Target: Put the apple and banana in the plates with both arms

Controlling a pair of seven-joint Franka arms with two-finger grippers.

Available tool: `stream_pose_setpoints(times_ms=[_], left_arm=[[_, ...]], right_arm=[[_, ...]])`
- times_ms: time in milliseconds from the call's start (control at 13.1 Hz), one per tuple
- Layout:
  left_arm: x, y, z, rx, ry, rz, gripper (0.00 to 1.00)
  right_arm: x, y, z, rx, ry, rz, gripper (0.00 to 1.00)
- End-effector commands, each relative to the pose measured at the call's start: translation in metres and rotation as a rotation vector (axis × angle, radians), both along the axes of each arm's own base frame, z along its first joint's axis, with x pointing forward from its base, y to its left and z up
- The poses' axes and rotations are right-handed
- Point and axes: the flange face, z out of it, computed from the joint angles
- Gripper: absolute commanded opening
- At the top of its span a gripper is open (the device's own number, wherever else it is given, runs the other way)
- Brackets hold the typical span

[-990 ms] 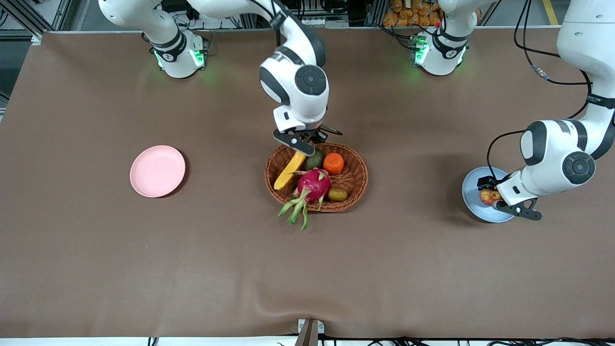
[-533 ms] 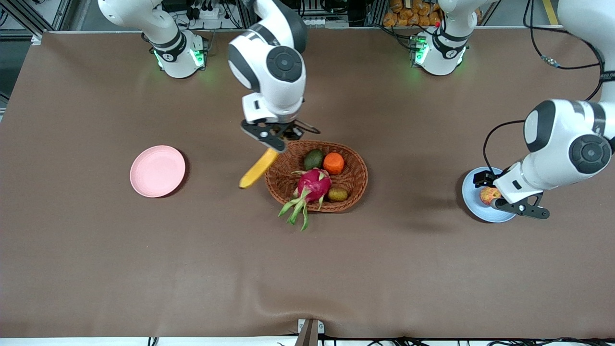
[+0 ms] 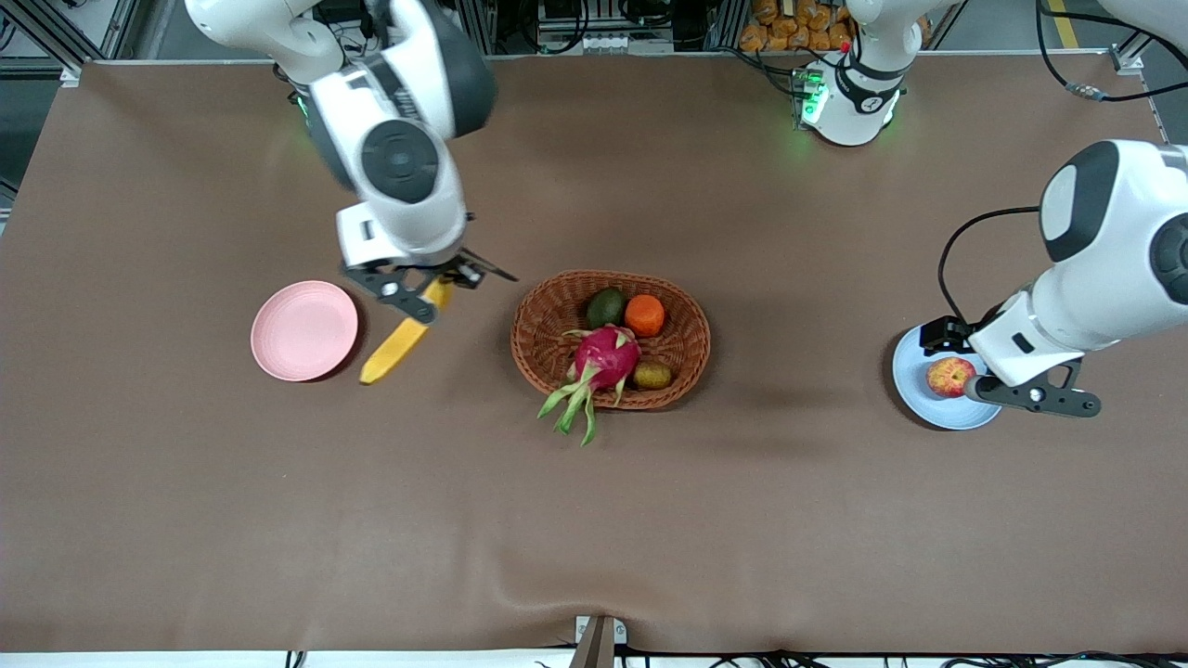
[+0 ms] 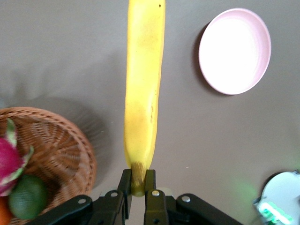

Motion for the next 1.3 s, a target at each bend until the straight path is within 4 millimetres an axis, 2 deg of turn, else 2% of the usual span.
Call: stream_pose_setpoints(times_ms=[0, 76, 229, 457, 838, 990, 1067, 1219], left_arm=[[-0.002, 0.001, 0.020, 0.008, -0.013, 0.009, 1.00], [-0.003, -0.001, 0.027, 0.010, -0.024, 0.007, 1.00], [-0.004, 0.000, 0.029, 0.014, -0.010, 0.009, 1.00], [-0.008, -0.007, 0.044, 0.015, -0.023, 0.002, 1.00], [-0.016, -0.001, 0.063, 0.033, -0.047, 0.033, 1.00], [-0.021, -0.010, 0.075, 0.046, -0.063, 0.045, 1.00], [-0.024, -0.008, 0.080, 0.048, -0.058, 0.063, 1.00], [-0.026, 0.002, 0.084, -0.013, -0.048, 0.100, 1.00]], right_arm=[[-0.007, -0.060, 0.013, 0.027, 0.041, 0.062, 0.00], [-0.007, -0.083, 0.007, 0.032, 0.060, 0.056, 0.00], [-0.011, -0.116, 0.000, 0.043, 0.084, 0.048, 0.00], [-0.019, -0.141, -0.016, 0.025, 0.121, 0.057, 0.00], [-0.020, -0.191, -0.035, 0.055, 0.119, 0.104, 0.00], [-0.023, -0.203, -0.056, 0.066, 0.120, 0.117, 0.00], [-0.028, -0.206, -0.074, 0.069, 0.120, 0.123, 0.00], [-0.039, -0.227, -0.111, 0.084, 0.104, 0.119, 0.00]])
